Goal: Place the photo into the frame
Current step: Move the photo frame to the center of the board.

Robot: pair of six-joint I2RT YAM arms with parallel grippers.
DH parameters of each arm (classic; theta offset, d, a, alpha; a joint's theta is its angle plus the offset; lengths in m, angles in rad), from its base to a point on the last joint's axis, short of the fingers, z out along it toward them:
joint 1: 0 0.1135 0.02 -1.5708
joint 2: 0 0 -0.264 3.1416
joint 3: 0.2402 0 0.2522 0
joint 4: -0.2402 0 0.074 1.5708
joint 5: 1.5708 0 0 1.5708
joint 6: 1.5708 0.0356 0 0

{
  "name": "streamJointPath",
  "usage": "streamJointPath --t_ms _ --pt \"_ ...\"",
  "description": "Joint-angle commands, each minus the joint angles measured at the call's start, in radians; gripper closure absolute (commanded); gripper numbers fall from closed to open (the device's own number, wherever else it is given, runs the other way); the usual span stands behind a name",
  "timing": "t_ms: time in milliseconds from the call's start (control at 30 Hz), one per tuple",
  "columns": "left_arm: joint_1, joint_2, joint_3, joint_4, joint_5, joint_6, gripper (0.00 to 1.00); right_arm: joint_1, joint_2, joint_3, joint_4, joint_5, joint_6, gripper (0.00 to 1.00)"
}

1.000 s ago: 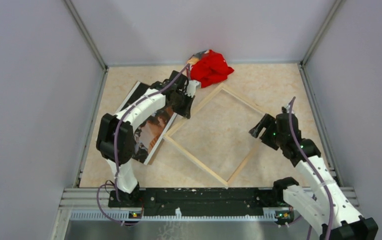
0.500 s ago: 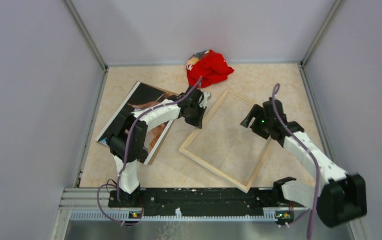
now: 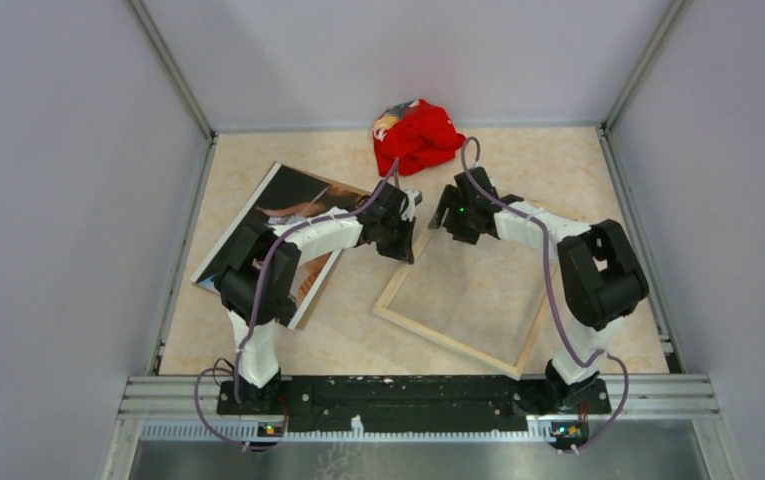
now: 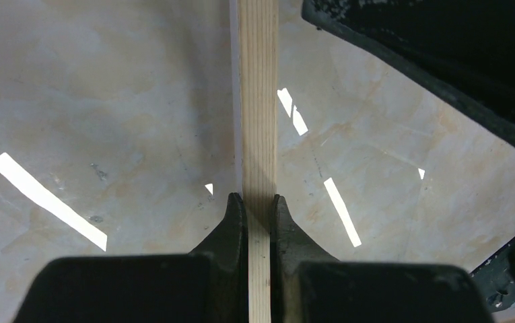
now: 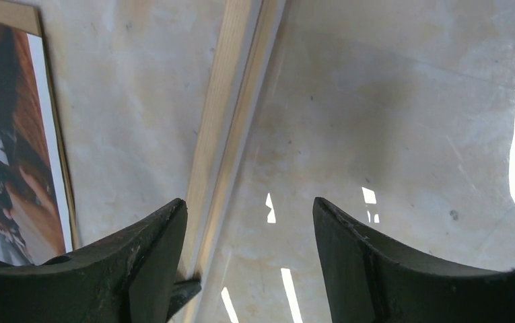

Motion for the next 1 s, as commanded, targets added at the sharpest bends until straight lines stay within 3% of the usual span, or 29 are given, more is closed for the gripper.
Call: streamJointPath --t_ms 0,367,567,667,733,800,900,967 --pt "-0.002 -0.022 -0.018 0.06 0.112 -0.071 1.0 0.016 0.061 0.081 0.05 -0.001 0.023 0.32" --pt "0.002 -0.033 -0.057 0.123 0.203 -0.098 0.96 0.028 0.206 0.193 0.004 0.041 -0.013 0.47" --pt "0.006 -0.026 -0.065 0.141 0.245 -0.104 0.93 0.027 0.232 0.234 -0.027 0.051 -0.062 0.75" --pt "0.007 -0.03 -0.069 0.154 0.251 -0.105 0.92 0.027 0.246 0.243 -0.053 0.053 -0.086 0.76" --pt "0.007 -0.023 -0.068 0.156 0.258 -0.107 0.9 0.027 0.258 0.247 -0.07 0.058 -0.095 0.67" --pt "0.008 -0.018 -0.063 0.153 0.266 -0.106 0.89 0.029 0.264 0.239 -0.07 0.065 -0.098 0.66" --pt "0.012 -0.019 -0.059 0.155 0.285 -0.102 0.86 0.028 0.272 0.23 -0.072 0.083 -0.109 0.71" --pt "0.018 -0.015 -0.054 0.157 0.308 -0.102 0.83 0.029 0.278 0.234 -0.085 0.104 -0.122 0.8"
